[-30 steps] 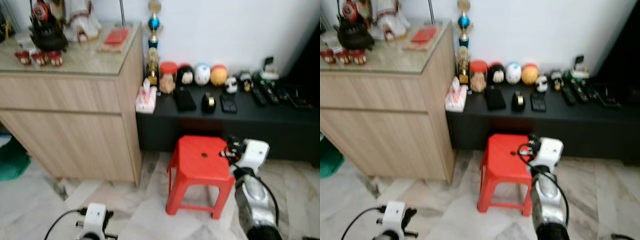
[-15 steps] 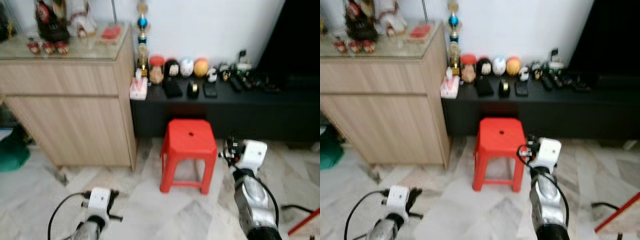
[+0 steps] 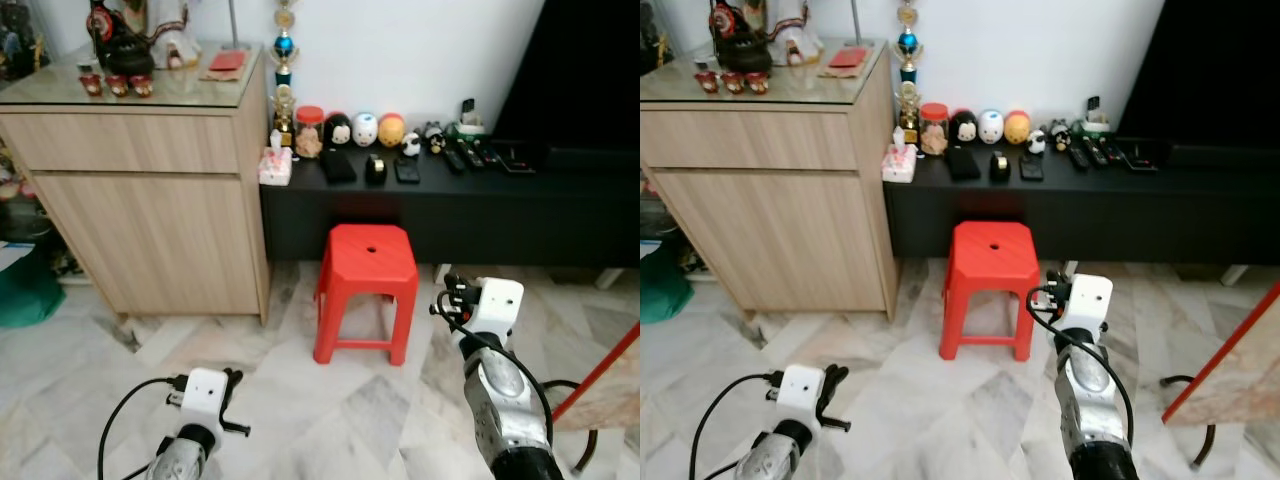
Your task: Hang keys on a hook
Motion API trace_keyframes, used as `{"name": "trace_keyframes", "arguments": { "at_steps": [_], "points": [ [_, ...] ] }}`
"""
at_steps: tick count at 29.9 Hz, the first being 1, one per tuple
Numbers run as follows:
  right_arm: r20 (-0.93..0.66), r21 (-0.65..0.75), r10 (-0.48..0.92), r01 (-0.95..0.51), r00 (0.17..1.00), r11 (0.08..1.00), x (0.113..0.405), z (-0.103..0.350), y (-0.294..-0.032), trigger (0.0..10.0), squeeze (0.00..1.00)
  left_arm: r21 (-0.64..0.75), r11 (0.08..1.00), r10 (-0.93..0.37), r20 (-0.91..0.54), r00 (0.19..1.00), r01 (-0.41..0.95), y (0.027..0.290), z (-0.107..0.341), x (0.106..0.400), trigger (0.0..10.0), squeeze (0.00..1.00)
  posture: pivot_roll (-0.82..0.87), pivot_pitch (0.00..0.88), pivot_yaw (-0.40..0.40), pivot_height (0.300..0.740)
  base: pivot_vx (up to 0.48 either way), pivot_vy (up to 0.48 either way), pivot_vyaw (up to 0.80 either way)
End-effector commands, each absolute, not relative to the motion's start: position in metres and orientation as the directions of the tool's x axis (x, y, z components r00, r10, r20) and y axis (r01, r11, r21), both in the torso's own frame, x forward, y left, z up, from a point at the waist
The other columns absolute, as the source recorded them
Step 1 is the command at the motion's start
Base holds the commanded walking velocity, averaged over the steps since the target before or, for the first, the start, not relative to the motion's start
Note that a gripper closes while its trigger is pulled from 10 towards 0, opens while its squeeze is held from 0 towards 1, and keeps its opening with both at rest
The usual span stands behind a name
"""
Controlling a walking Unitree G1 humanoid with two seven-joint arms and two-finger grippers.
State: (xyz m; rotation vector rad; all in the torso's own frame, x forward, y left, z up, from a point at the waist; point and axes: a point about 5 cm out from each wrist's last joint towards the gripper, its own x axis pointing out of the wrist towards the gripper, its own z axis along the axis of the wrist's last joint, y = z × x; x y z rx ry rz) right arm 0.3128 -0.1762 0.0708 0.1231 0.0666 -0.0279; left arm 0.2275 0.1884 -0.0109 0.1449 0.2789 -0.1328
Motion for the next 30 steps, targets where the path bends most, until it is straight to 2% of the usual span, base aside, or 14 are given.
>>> {"name": "trace_keyframes", "arguments": {
  "at_steps": [1,30],
  "points": [
    [-0.065,0.12,-0.054,0.061,0.996,0.991,0.3126,0.0736,-0.1863,10.0,0.0,0.114,0.978,-0.137,-0.281,0.95,0.175,0.1779,-0.0087,0.2296,10.0,0.0,0.0,0.0,-0.027,0.74,0.0,-0.48,0.0],
    [-0.106,0.133,-0.049,0.063,0.993,0.989,0.3156,0.0739,-0.1865,10.0,0.0,0.116,0.978,-0.131,-0.299,0.945,0.172,0.1807,-0.008,0.2279,10.0,0.0,-0.01,0.0,-0.033,0.74,0.0,-0.48,0.0]
  ]
}}
